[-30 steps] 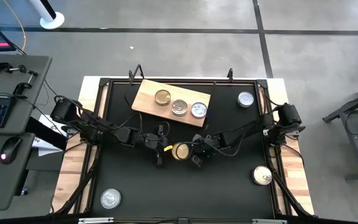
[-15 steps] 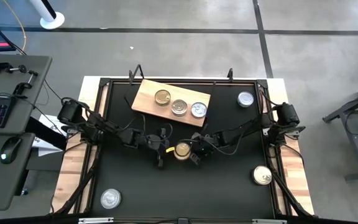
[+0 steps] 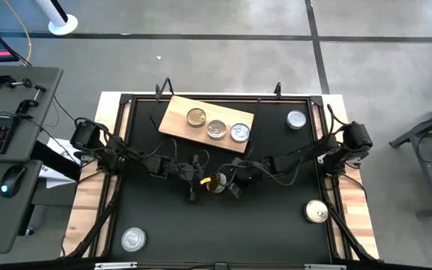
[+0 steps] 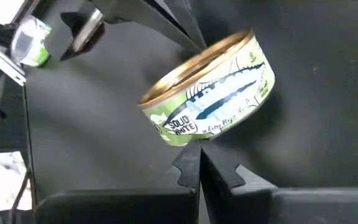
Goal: Stack canned seafood by type on shelf
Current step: Stack the top left green tuna can on top of the other green tuna can on the shelf
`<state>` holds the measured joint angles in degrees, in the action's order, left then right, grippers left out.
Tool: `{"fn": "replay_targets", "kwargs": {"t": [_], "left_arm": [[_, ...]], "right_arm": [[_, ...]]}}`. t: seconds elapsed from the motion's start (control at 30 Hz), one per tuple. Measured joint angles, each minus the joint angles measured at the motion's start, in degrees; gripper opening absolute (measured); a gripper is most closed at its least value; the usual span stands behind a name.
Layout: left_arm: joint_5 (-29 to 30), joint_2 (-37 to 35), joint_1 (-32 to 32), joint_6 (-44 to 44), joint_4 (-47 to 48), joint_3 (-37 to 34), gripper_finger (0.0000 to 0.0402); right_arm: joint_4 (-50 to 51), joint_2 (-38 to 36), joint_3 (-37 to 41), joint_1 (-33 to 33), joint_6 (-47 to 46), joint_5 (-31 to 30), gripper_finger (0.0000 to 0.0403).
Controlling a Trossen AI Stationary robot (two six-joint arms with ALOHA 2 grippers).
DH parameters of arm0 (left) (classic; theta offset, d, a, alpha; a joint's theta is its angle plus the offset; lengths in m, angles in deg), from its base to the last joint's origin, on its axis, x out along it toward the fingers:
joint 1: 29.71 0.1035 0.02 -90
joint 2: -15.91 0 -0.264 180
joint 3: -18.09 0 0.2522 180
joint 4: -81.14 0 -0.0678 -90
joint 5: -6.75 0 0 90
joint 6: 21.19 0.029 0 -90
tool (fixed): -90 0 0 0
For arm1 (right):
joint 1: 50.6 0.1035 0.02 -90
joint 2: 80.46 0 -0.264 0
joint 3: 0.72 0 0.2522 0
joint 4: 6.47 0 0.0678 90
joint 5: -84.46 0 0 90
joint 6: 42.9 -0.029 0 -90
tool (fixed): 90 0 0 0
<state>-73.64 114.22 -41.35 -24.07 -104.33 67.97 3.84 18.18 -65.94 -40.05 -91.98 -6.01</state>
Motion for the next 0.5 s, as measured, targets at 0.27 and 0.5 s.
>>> {"fn": "replay_targets", "kwargs": {"t": [0.27, 0.5], "left_arm": [[-0.13, 0.0, -0.05, -0.07, -1.59, 0.02, 0.0], [0.71, 0.0, -0.09, -3.13, -3.42, 0.02, 0.0]], "right_arm": [[-5.87, 0.06, 0.02, -0.57, 0.24, -1.7, 0.0], [-7.72, 0.06, 0.02, -1.6, 0.94, -1.38, 0.0]]}}
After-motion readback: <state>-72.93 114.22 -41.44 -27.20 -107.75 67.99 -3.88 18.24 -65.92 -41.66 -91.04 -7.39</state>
